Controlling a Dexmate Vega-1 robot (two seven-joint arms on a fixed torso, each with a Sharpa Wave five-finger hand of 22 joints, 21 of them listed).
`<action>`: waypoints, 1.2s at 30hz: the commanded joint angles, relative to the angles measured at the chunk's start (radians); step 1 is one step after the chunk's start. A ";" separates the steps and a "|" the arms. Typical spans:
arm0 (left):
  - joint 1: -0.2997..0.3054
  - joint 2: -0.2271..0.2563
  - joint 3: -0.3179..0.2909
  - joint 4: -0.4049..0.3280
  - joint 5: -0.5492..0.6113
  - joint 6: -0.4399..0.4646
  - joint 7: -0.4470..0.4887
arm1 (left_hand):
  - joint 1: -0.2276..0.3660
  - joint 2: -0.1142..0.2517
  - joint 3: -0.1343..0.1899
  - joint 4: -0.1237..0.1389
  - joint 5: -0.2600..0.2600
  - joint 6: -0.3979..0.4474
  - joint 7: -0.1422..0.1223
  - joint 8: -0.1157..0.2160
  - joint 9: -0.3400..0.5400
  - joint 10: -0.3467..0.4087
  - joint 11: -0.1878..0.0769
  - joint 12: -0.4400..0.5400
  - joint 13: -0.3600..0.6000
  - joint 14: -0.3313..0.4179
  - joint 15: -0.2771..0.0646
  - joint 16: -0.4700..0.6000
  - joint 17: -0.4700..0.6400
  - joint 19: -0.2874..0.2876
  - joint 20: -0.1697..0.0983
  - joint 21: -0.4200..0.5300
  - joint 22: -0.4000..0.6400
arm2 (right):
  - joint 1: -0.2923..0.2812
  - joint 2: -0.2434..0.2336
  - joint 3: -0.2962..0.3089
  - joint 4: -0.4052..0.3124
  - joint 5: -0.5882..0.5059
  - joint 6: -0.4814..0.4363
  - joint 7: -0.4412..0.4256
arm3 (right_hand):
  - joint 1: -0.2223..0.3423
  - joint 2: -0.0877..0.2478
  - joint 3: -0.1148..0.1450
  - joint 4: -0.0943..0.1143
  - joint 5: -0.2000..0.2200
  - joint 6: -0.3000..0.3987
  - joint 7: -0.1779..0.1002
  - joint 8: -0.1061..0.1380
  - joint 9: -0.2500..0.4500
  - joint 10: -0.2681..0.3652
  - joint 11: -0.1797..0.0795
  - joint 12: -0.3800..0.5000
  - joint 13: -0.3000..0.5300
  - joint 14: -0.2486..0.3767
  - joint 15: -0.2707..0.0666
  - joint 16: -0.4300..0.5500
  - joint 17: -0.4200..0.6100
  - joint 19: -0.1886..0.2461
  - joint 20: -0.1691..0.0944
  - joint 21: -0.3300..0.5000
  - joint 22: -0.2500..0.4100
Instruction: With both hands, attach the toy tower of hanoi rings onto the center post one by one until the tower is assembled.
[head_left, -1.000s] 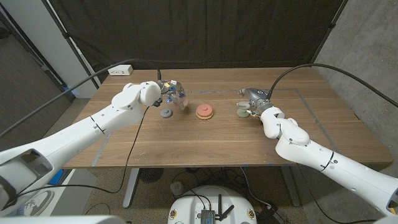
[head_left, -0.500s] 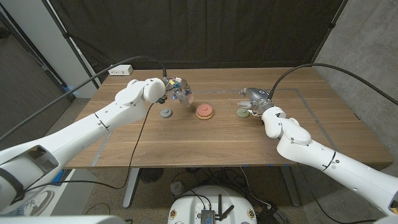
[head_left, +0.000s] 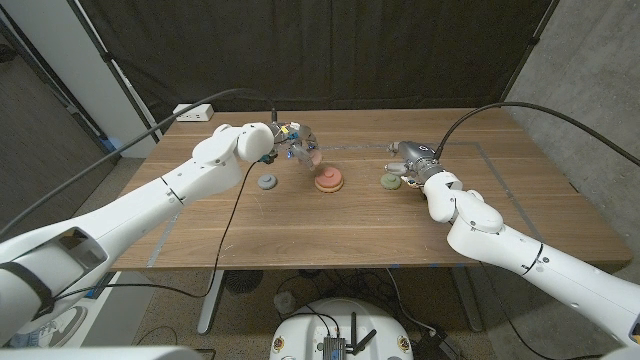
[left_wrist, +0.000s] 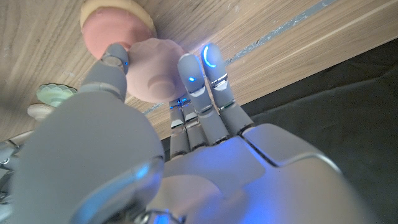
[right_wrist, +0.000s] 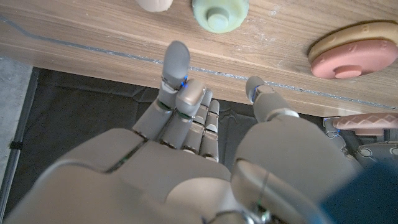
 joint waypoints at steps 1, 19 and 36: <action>-0.036 -0.041 0.026 0.045 -0.001 -0.052 -0.007 | 0.004 0.011 0.004 0.008 0.007 0.008 -0.002 0.003 0.003 0.060 -0.056 0.001 0.004 -0.008 -0.072 0.002 0.003 -0.002 -0.144 0.004 0.003 | -0.012 -0.010 0.010 -0.011 0.017 -0.008 -0.013 | 0.001 0.011 0.009 -0.001 0.005 0.007 0.001 -0.003 0.006 0.008 0.000 -0.001 0.002 0.002 -0.061 0.005 0.001 0.001 -0.057 0.001 0.001; -0.074 -0.070 0.059 0.093 -0.005 -0.088 -0.056 | 0.000 0.012 0.002 0.009 0.008 0.010 -0.001 0.000 0.004 0.061 -0.055 -0.003 0.009 -0.005 -0.072 0.005 0.005 -0.002 -0.144 0.006 0.006 | -0.012 -0.014 0.007 -0.013 0.030 -0.027 -0.025 | 0.002 0.013 0.010 -0.001 0.005 0.009 0.002 -0.004 0.007 0.009 -0.002 -0.001 0.004 0.004 -0.061 0.005 0.002 0.002 -0.056 0.002 0.000; -0.075 -0.095 0.080 0.149 -0.011 -0.110 -0.037 | -0.002 0.012 0.002 0.008 0.010 0.011 -0.002 -0.003 0.005 0.064 -0.055 -0.007 0.015 -0.005 -0.072 0.004 0.006 -0.002 -0.144 0.006 0.009 | 0.001 -0.015 -0.001 -0.003 0.045 -0.026 -0.026 | 0.002 0.015 0.011 -0.001 0.005 0.012 0.002 -0.004 0.007 0.012 -0.002 -0.002 0.006 0.006 -0.061 0.006 0.001 0.006 -0.056 0.006 0.003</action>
